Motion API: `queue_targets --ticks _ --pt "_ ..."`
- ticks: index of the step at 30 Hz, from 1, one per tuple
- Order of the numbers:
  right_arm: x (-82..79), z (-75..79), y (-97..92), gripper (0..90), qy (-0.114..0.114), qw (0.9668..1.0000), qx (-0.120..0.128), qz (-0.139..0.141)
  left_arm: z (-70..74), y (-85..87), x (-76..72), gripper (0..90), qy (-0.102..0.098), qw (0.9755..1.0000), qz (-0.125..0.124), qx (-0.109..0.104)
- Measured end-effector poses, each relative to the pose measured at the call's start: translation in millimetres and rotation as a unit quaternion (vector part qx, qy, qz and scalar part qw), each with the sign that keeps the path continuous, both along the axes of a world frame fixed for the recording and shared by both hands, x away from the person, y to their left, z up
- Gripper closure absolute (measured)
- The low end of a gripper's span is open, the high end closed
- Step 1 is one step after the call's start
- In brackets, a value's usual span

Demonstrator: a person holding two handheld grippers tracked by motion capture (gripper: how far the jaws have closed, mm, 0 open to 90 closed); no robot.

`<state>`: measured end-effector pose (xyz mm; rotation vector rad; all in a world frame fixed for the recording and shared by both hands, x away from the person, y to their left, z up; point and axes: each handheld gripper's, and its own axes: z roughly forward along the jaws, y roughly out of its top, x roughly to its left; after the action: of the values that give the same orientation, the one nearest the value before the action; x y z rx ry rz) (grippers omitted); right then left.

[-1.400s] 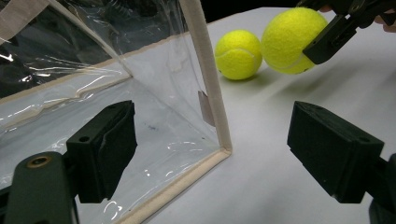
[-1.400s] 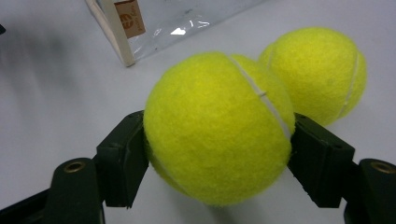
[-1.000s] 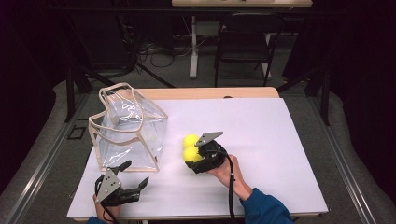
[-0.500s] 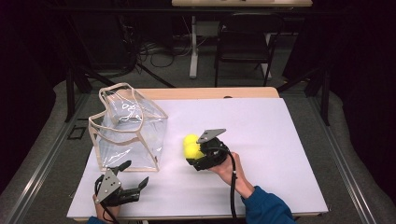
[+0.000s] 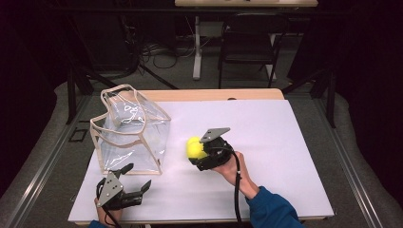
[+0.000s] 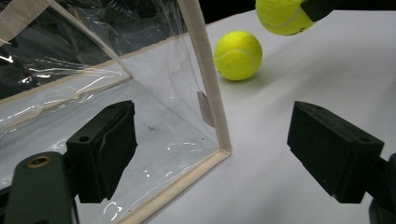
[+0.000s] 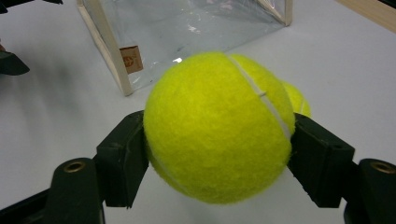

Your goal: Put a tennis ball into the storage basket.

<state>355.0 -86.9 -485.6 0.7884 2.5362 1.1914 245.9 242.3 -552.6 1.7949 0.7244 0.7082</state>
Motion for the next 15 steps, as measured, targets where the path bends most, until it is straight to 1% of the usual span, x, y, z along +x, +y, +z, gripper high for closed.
queue_targets --ticks 15 --pt "6.5 11.0 2.1 26.8 -0.01 0.9999 -0.001 0.002 0.0 0.0 0.0 15.8 0.0 1.0 0.0 -0.001"
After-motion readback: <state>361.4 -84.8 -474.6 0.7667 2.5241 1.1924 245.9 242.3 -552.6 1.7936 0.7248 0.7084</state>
